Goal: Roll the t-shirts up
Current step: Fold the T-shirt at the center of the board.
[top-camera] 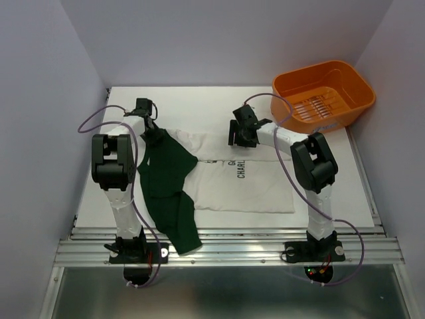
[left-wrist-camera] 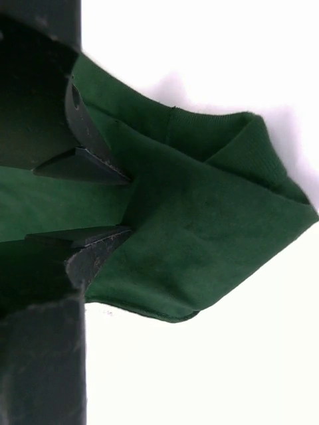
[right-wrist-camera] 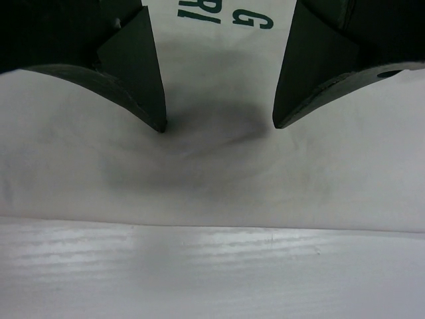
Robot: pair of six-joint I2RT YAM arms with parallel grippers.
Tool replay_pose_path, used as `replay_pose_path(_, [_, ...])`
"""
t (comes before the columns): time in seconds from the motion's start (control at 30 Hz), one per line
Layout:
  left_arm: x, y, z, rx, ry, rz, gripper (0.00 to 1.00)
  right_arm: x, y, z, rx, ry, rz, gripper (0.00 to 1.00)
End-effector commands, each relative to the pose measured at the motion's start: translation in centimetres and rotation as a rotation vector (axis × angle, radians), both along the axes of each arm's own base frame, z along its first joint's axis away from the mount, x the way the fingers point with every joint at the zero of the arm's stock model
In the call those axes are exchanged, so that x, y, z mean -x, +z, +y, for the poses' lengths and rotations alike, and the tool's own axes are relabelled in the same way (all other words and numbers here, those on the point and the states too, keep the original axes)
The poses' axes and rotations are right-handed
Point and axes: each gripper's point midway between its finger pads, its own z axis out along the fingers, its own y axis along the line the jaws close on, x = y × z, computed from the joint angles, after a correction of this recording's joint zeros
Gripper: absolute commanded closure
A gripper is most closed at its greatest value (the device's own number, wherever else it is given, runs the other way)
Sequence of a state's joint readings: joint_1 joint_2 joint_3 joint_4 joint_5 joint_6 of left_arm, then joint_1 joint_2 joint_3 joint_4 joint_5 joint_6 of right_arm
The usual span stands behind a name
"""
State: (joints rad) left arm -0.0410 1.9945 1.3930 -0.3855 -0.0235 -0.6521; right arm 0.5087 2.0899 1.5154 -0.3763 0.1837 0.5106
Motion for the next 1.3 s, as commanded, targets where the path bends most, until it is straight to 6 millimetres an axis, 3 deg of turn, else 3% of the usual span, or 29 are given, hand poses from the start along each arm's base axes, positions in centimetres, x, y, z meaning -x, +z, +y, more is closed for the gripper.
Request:
replay_pose_path(0.0, [-1.3,-2.9,2.3,-0.057,0.003,0.082,0.58,-2.0,-1.4,-1.3,0.042,-0.026,-0.003,0.29])
replay_pose_path(0.07, [-2.2,-4.5,2.8,-0.073,-0.002,0.112,0.58,-2.8,-2.2,-1.5,0.046,-0.029,0.002,0.29])
replay_pose_path(0.1, [-2.8,-4.8,4.1,-0.082,0.02,0.117,0.58,-3.3,-2.3,-1.8,0.046,-0.037,0.001,0.29])
replay_pose_path(0.13, [-4.7,-3.7,4.5,-0.088,0.026,0.085,0.58,-3.9,-2.5,-1.4,0.046,-0.029,-0.004,0.29])
replay_pose_path(0.17, [-5.4,-3.9,4.7,-0.095,0.019,0.085,0.58,-4.3,-2.5,-1.2,0.046,-0.025,-0.01,0.29])
replay_pose_path(0.2, [-7.3,-3.8,5.1,-0.108,0.024,0.063,0.59,-4.9,-2.6,-1.7,0.05,-0.033,-0.014,0.29])
replay_pose_path(0.27, [-8.7,-3.8,5.4,-0.123,0.014,0.062,0.59,-6.5,-2.8,-1.6,0.056,-0.028,-0.031,0.29])
replay_pose_path(0.3, [-9.3,-4.9,5.5,-0.134,0.007,0.074,0.59,-6.9,-2.9,-1.4,0.058,-0.025,-0.035,0.29])
replay_pose_path(0.33, [-11.3,-3.2,5.6,-0.137,0.005,0.019,0.59,-7.7,-3.1,-2.0,0.067,-0.03,-0.04,0.29])
replay_pose_path(0.4, [-13.7,-2.0,5.6,-0.138,-0.004,-0.034,0.59,-9.2,-3.5,-1.8,0.066,-0.03,-0.049,0.29])
replay_pose_path(0.47, [-14.6,-1.2,5.4,-0.134,-0.017,-0.062,0.59,-10.1,-3.7,-2.2,0.079,-0.024,-0.045,0.29])
replay_pose_path(0.5, [-15.3,-0.3,5.4,-0.139,-0.025,-0.088,0.58,-11.2,-3.2,-2.2,0.071,-0.027,-0.064,0.29])
replay_pose_path(0.6, [-15.8,2.6,5.6,-0.164,-0.044,-0.142,0.54,-12.0,-1.2,-1.6,0.059,0.01,-0.099,0.28])
replay_pose_path(0.67, [-15.6,4.3,5.8,-0.181,-0.051,-0.16,0.53,-12.1,0.2,-1.3,0.041,0.021,-0.118,0.28])
replay_pose_path(0.7, [-15.5,6.7,6.0,-0.194,-0.046,-0.196,0.52,-12.0,0.8,-1.2,0.033,0.026,-0.124,0.28])
replay_pose_path(0.8, [-14.2,9.5,6.2,-0.223,-0.052,-0.21,0.51,-11.2,3.7,-1.1,-0.002,0.037,-0.155,0.28])
replay_pose_path(0.83, [-13.2,11.6,6.4,-0.238,-0.043,-0.23,0.51,-10.9,6.3,-1.0,-0.03,0.038,-0.192,0.28])
replay_pose_path(0.87, [-12.6,12.7,6.5,-0.247,-0.041,-0.241,0.51,-10.1,6.0,-1.3,-0.032,0.035,-0.184,0.27])
replay_pose_path(0.93, [-10.1,14.9,6.7,-0.262,-0.027,-0.257,0.51,-9.2,7.3,-1.3,-0.054,0.038,-0.196,0.27])
replay_pose_path(0.97, [-9.7,15.7,6.7,-0.264,-0.024,-0.278,0.51,-8.6,9.2,-0.9,-0.075,0.043,-0.221,0.27])
replay_pose_path(1.03, [-7.2,16.8,6.7,-0.263,-0.023,-0.286,0.51,-6.7,9.0,-0.7,-0.09,0.052,-0.196,0.27])
replay_pose_path(1.07, [-6.2,18.2,6.6,-0.264,-0.02,-0.312,0.51,-6.1,10.3,-0.9,-0.105,0.051,-0.21,0.27])
replay_pose_path(1.1, [-5.4,17.7,6.6,-0.263,-0.024,-0.296,0.51,-4.6,9.1,-0.8,-0.096,0.057,-0.175,0.28])
replay_pose_path(1.13, [-4.2,16.1,6.5,-0.259,-0.032,-0.252,0.51,-3.7,9.1,-0.6,-0.106,0.059,-0.165,0.27])
replay_pose_path(1.2, [-2.5,15.5,6.3,-0.248,-0.034,-0.229,0.51,-2.1,10.1,-0.7,-0.125,0.054,-0.17,0.28])
replay_pose_path(1.23, [-1.2,13.5,6.3,-0.239,-0.03,-0.181,0.51,-0.5,8.4,-1.3,-0.124,0.038,-0.125,0.28])
replay_pose_path(1.27, [-0.4,12.7,6.3,-0.238,-0.028,-0.163,0.51,0.5,8.2,-1.1,-0.128,0.039,-0.113,0.28])
